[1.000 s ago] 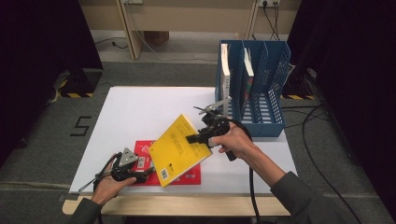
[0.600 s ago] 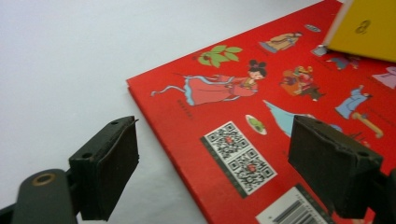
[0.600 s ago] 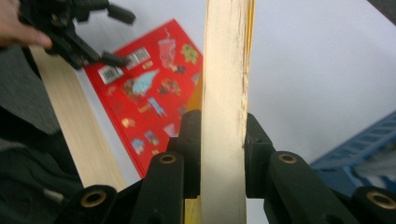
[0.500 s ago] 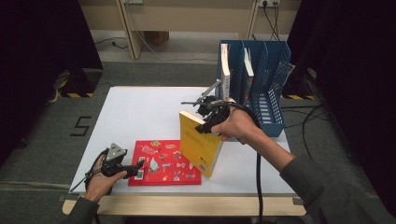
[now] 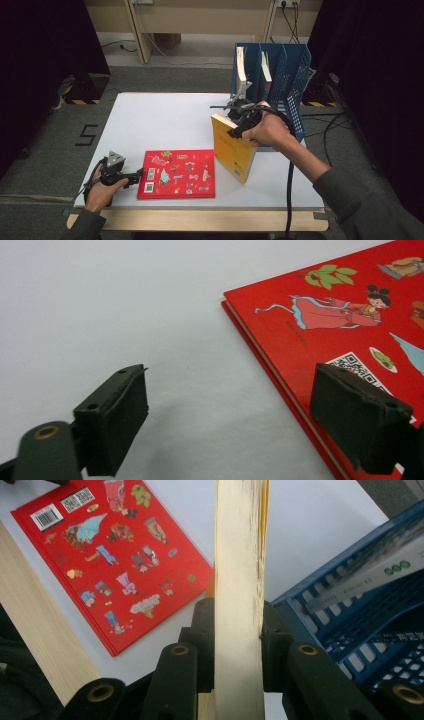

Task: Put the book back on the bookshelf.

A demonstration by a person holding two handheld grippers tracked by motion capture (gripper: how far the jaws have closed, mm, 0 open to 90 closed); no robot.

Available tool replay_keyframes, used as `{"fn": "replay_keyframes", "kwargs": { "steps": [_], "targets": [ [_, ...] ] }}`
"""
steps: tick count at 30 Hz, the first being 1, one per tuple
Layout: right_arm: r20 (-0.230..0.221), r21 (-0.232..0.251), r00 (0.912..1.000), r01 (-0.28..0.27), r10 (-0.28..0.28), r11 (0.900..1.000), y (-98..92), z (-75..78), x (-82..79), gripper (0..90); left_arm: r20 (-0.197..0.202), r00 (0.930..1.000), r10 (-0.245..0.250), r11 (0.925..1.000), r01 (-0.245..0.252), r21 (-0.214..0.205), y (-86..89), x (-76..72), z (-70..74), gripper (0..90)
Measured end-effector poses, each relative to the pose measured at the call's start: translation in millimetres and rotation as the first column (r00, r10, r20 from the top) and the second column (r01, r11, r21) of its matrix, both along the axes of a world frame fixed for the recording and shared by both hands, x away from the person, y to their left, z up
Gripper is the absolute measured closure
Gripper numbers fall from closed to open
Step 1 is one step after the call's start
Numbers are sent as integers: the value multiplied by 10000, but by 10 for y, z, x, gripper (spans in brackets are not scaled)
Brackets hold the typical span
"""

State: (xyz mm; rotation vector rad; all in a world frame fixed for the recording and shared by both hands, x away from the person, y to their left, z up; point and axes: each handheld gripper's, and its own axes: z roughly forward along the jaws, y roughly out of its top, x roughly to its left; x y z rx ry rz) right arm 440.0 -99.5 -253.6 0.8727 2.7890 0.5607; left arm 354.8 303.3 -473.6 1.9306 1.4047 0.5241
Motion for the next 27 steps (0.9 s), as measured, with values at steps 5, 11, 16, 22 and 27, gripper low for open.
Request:
{"fn": "replay_keyframes", "kwargs": {
  "steps": [5,11,16,22,27],
  "targets": [
    [-327,5,9990,317,-316,9995,-77,-70,26,748,3,9995,314,9995,-314,83,58,3,-7,153],
    [-615,173,9952,771,-759,9969,-149,-95,61,735,-181,9996,238,9997,-236,116,50,10,-35,153],
    [-930,476,9870,1359,-1310,9896,-240,-125,90,730,-279,9995,122,9997,-116,210,35,13,-45,157],
    [-1147,716,9801,1710,-1622,9827,-274,-151,136,716,-289,9994,165,9997,-161,161,36,18,-58,157],
    [-1329,643,9775,1734,-1638,9828,-250,-185,149,707,-404,9991,121,9997,-113,203,45,21,-71,157]
  ]
}}
